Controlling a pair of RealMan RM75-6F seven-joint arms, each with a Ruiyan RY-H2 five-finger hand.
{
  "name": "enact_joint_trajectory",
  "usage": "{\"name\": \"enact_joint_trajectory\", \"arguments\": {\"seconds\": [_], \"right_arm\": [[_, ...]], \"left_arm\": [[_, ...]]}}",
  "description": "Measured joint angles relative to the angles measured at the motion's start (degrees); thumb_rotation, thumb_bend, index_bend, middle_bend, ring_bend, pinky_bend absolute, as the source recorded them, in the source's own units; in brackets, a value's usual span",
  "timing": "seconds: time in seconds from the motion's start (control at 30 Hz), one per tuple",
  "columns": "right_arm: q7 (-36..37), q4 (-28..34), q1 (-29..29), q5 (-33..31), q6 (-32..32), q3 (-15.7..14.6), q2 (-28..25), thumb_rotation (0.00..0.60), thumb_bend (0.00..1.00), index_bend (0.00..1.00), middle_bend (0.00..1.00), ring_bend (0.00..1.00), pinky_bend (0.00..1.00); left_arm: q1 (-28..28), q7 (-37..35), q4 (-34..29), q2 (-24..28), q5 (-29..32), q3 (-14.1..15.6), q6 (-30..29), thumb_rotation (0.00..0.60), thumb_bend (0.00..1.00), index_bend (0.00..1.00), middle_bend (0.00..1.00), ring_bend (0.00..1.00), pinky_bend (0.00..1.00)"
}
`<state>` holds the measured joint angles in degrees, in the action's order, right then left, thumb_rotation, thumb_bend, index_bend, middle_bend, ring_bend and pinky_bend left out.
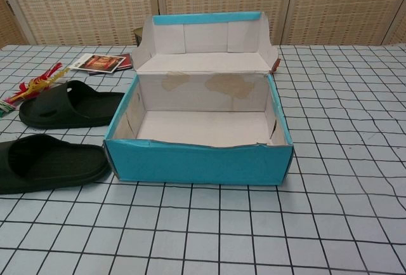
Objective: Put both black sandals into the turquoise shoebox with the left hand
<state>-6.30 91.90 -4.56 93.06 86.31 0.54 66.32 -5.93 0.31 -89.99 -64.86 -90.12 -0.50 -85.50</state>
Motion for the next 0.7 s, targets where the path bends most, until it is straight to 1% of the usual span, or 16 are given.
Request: {"name": "enact_joint_trajectory", "arguments": {"seconds": [0.17, 0.3, 0.37, 0.43, 0.5, 0.7], "right_arm": [[0.57, 0.26, 0.1, 0.67, 0.23, -0.36, -0.48, 0.6, 0.13, 0.0, 0.0, 0.0, 0.0], [2.59, 0.68, 0.57, 1.11, 1.39, -0.51, -1.52, 0.6, 0.13, 0.0, 0.0, 0.0, 0.0], [3.37, 0.77, 0.69, 1.32, 1.62, -0.61, -1.9, 0.6, 0.13, 0.0, 0.0, 0.0, 0.0], [4.22, 0.89, 0.67, 1.6, 1.45, -0.84, -2.26, 0.6, 0.13, 0.0, 0.0, 0.0, 0.0], [5.15, 1.01, 0.54, 2.0, 1.22, -1.06, -2.58, 0.6, 0.13, 0.0, 0.0, 0.0, 0.0], [6.73, 1.13, 0.4, 2.61, 1.09, -1.4, -3.37, 0.6, 0.13, 0.0, 0.0, 0.0, 0.0]], "left_arm": [[-0.14, -0.58, 0.46, -0.35, -1.74, 0.22, -0.78, 0.6, 0.4, 0.0, 0.0, 0.0, 0.13], [-1.08, -4.51, 1.24, -1.21, -6.08, 1.46, -0.9, 0.6, 0.38, 0.0, 0.0, 0.0, 0.12], [-1.8, -6.1, 1.5, -1.65, -7.62, 2.14, -0.27, 0.6, 0.37, 0.0, 0.0, 0.0, 0.09], [-2.77, -6.95, 1.65, -2.19, -8.58, 2.69, 1.59, 0.6, 0.36, 0.0, 0.0, 0.0, 0.03], [-3.89, -6.16, 1.59, -2.82, -8.43, 3.02, 4.21, 0.6, 0.35, 0.0, 0.0, 0.0, 0.0], [-7.59, -2.98, 1.1, -4.98, -7.19, 3.48, 11.65, 0.6, 0.34, 0.0, 0.0, 0.0, 0.0]]}}
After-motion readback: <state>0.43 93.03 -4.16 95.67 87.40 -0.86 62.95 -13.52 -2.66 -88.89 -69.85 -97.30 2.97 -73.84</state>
